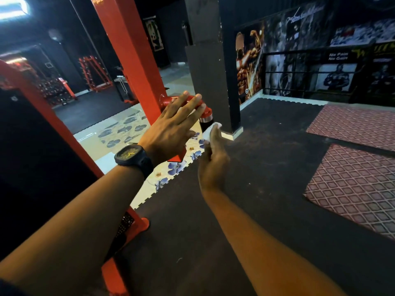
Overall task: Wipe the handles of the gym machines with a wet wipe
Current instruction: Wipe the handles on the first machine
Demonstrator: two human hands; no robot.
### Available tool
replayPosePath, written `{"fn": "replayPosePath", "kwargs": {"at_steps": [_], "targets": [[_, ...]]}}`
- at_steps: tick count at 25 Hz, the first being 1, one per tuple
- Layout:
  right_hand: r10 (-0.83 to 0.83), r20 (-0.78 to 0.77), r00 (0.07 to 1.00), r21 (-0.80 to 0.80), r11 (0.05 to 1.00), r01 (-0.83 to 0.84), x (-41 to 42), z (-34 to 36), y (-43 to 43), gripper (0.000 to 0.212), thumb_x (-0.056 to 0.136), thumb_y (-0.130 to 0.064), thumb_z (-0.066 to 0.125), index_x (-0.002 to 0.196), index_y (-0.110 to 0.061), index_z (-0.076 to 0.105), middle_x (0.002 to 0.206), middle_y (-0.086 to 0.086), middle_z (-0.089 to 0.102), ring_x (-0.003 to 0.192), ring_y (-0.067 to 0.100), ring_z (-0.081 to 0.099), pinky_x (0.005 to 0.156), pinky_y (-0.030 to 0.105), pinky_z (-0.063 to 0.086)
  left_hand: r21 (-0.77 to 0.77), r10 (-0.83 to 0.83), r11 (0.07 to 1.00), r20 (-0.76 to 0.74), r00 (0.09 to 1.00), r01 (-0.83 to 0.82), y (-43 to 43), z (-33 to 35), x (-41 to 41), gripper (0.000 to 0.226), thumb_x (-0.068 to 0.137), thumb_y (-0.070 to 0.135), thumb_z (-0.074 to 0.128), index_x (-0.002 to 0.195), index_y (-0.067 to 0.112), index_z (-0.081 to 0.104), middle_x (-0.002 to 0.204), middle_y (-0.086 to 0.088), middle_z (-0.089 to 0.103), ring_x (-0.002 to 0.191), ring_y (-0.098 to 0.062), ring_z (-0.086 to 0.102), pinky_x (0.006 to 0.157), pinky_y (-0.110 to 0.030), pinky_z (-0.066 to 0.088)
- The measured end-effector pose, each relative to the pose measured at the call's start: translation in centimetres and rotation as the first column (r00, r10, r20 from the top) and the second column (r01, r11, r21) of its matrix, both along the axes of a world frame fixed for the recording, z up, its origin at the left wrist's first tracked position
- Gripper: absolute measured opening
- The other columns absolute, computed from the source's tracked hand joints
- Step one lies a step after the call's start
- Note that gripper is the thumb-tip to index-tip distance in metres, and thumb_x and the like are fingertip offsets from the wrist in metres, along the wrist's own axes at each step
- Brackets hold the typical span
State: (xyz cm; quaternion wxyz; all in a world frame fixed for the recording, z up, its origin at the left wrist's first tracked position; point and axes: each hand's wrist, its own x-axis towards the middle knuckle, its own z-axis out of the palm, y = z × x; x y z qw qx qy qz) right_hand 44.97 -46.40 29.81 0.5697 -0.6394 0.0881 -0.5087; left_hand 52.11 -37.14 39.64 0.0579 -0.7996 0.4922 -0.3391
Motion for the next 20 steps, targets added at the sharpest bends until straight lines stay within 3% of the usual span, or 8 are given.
{"fn": "replayPosePath", "kwargs": {"at_steps": [3,5,7,11,12,15,17,20], "targets": [[0.034,-0.052,0.998,0.045,0.998,-0.032,0.9,0.8,-1.4,0.045,0.101,-0.012,0.050,0.145,-0.004,0.044,0.142,0.016,0.054,0.134,0.028,0.051,0.106,0.037,0.048,0.039,-0.002,0.999,0.028,1.000,0.001,-0.1,0.3,0.4,0.077,0.093,0.021,0.067,0.157,0.012,0.025,0.165,-0.009,0.021,0.153,-0.035,0.011,0.122,-0.055,0.020],[0.127,-0.087,0.988,0.186,0.976,-0.110,1.5,1.6,-2.3,0.043,0.103,-0.006,0.048,0.146,-0.007,0.045,0.144,0.012,0.054,0.136,0.022,0.049,0.107,0.035,0.047,0.018,0.005,1.000,-0.003,1.000,-0.005,-0.6,0.5,0.2,0.076,0.094,0.022,0.067,0.157,0.013,0.026,0.164,-0.008,0.023,0.153,-0.034,0.012,0.121,-0.056,0.020],[0.160,-0.081,0.984,0.224,0.965,-0.139,1.4,2.0,-2.4,0.041,0.104,-0.008,0.045,0.144,-0.011,0.048,0.142,0.008,0.056,0.134,0.018,0.050,0.106,0.031,0.047,-0.019,0.002,1.000,-0.017,1.000,-0.002,-0.9,0.6,0.1,0.075,0.093,0.020,0.068,0.156,0.013,0.029,0.163,-0.007,0.026,0.152,-0.034,0.015,0.121,-0.055,0.021],[0.240,-0.077,0.968,0.303,0.930,-0.207,2.6,3.1,-4.4,0.026,0.106,-0.017,0.041,0.119,-0.015,0.064,0.103,-0.001,0.068,0.100,0.013,0.064,0.089,0.036,0.054,-0.058,-0.035,0.998,-0.017,0.999,0.034,-0.9,0.3,0.2,0.072,0.089,0.012,0.066,0.154,0.012,0.033,0.160,-0.007,0.033,0.150,-0.034,0.021,0.119,-0.057,0.026],[0.261,-0.084,0.962,0.302,0.927,-0.225,2.6,3.0,-4.7,0.025,0.106,-0.018,0.041,0.117,-0.016,0.064,0.103,-0.001,0.068,0.100,0.012,0.064,0.089,0.037,0.055,-0.067,-0.039,0.997,-0.022,0.999,0.038,-0.9,0.3,0.1,0.072,0.088,0.011,0.066,0.153,0.013,0.034,0.160,-0.007,0.033,0.150,-0.035,0.022,0.118,-0.058,0.027],[0.105,-0.100,0.989,0.049,0.994,-0.101,0.8,0.8,-3.8,0.035,0.105,-0.021,0.046,0.133,-0.005,0.059,0.127,0.011,0.066,0.119,0.016,0.060,0.099,0.026,0.050,-0.104,-0.037,0.994,-0.015,0.999,0.036,-1.0,0.0,-0.1,0.071,0.087,0.008,0.063,0.152,0.015,0.035,0.157,-0.007,0.037,0.147,-0.036,0.028,0.113,-0.062,0.031],[0.014,-0.013,1.000,-0.158,0.987,-0.016,0.3,-0.7,-3.4,0.042,0.102,-0.022,0.051,0.139,-0.002,0.053,0.135,0.015,0.061,0.126,0.020,0.057,0.101,0.016,0.047,-0.109,-0.031,0.994,-0.014,0.999,0.029,-1.1,-0.2,-0.3,0.072,0.086,0.006,0.062,0.152,0.015,0.034,0.157,-0.007,0.037,0.146,-0.037,0.029,0.113,-0.062,0.031],[-0.029,0.074,0.997,-0.258,0.965,0.047,0.8,-1.8,-3.7,0.038,0.097,-0.012,0.062,0.134,-0.003,0.056,0.132,0.017,0.062,0.124,0.025,0.060,0.100,0.029,0.052,-0.099,-0.011,0.995,-0.023,1.000,0.009,-1.1,-0.1,-0.6,0.073,0.085,0.005,0.061,0.153,0.015,0.034,0.158,-0.007,0.036,0.147,-0.036,0.026,0.115,-0.062,0.029]]}}
